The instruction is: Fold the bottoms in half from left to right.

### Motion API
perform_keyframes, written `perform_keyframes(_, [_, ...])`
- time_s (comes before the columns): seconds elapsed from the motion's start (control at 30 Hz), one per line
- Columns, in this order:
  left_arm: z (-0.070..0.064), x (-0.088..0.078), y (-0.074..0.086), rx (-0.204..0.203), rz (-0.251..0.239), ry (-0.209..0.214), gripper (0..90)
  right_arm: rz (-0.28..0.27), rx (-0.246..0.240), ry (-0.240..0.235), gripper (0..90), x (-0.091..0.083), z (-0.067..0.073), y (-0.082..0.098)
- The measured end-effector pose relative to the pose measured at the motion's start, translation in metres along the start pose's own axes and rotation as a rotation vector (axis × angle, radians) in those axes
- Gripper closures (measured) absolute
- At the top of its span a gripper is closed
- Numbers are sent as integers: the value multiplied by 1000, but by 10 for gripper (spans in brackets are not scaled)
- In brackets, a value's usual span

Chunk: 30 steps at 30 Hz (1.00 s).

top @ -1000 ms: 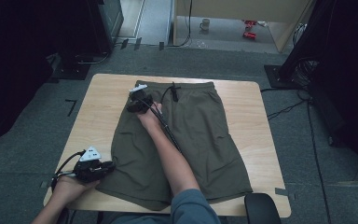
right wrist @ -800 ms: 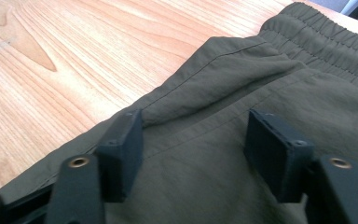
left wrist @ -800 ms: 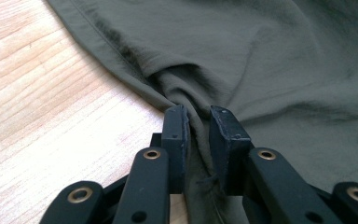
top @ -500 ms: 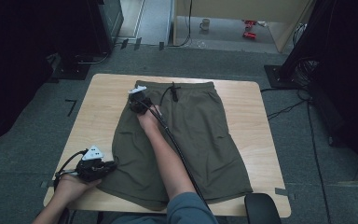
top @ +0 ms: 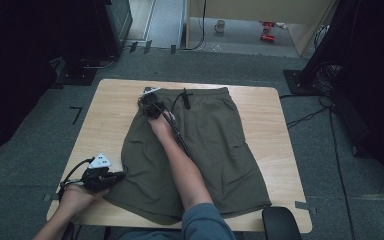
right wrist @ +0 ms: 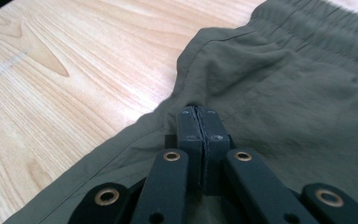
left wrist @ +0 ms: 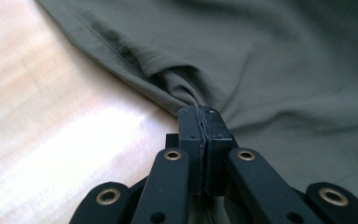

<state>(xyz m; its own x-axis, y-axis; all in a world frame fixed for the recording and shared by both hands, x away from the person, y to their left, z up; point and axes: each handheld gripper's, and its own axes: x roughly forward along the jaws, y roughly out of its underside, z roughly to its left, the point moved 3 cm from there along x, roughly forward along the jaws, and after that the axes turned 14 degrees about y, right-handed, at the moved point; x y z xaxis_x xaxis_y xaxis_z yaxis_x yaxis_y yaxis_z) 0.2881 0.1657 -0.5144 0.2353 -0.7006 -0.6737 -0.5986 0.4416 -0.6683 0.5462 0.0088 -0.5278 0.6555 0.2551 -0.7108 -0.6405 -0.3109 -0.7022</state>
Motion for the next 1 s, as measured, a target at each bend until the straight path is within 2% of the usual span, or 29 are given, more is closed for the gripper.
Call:
perform_keyframes(0.13, [-7, -13, -14, 17, -123, 16, 895, -3, 1, -12, 894, -10, -10, -5])
perform_keyframes(0.2, [-14, -17, -22, 41, -164, 15, 894, -21, 4, -27, 893, -22, -17, -9])
perform_keyframes(0.27, [-23, -19, -30, 68, -191, 20, 895, -28, 2, -32, 894, -26, -19, -12])
perform_keyframes(0.33, [-32, -19, -36, 101, -198, 33, 894, -44, -6, -36, 893, -39, -26, -17])
perform_keyframes(0.37, [-35, -18, -40, 112, -201, 42, 894, -44, -6, -36, 893, -39, -26, -17])
perform_keyframes(0.4, [-38, -17, -44, 116, -203, 58, 894, -49, -4, -35, 893, -48, -32, -21])
perform_keyframes(0.47, [-44, -13, -54, 120, -209, 81, 894, -55, 1, -38, 893, -53, -37, -22])
perform_keyframes(0.5, [-51, -8, -64, 133, -204, 103, 893, -70, 16, -43, 893, -63, -48, -23])
perform_keyframes(0.53, [-51, -8, -64, 133, -204, 103, 894, -73, 21, -40, 893, -68, -54, -23])
perform_keyframes(0.6, [-61, 4, -80, 157, -193, 138, 893, -79, 28, -30, 893, -77, -68, -23])
perform_keyframes(0.63, [-61, 4, -80, 157, -193, 138, 893, -79, 28, -30, 893, -77, -68, -23])
perform_keyframes(0.73, [-74, 18, -96, 183, -180, 179, 892, -86, 44, -18, 893, -90, -89, -20])
perform_keyframes(0.8, [-81, 27, -104, 199, -172, 195, 892, -88, 63, 3, 893, -103, -110, -14])
perform_keyframes(0.87, [-88, 37, -113, 214, -161, 214, 892, -83, 67, 21, 893, -110, -123, -9])
perform_keyframes(0.9, [-92, 43, -117, 221, -159, 221, 892, -83, 67, 21, 893, -110, -123, -9])
perform_keyframes(0.93, [-96, 48, -120, 230, -152, 229, 891, -79, 71, 38, 893, -116, -136, -3])
perform_keyframes(0.97, [-100, 54, -123, 240, -145, 235, 891, -78, 69, 47, 893, -119, -143, 0])
perform_keyframes(1.0, [-103, 59, -126, 245, -140, 240, 891, -78, 69, 47, 893, -119, -143, 0])
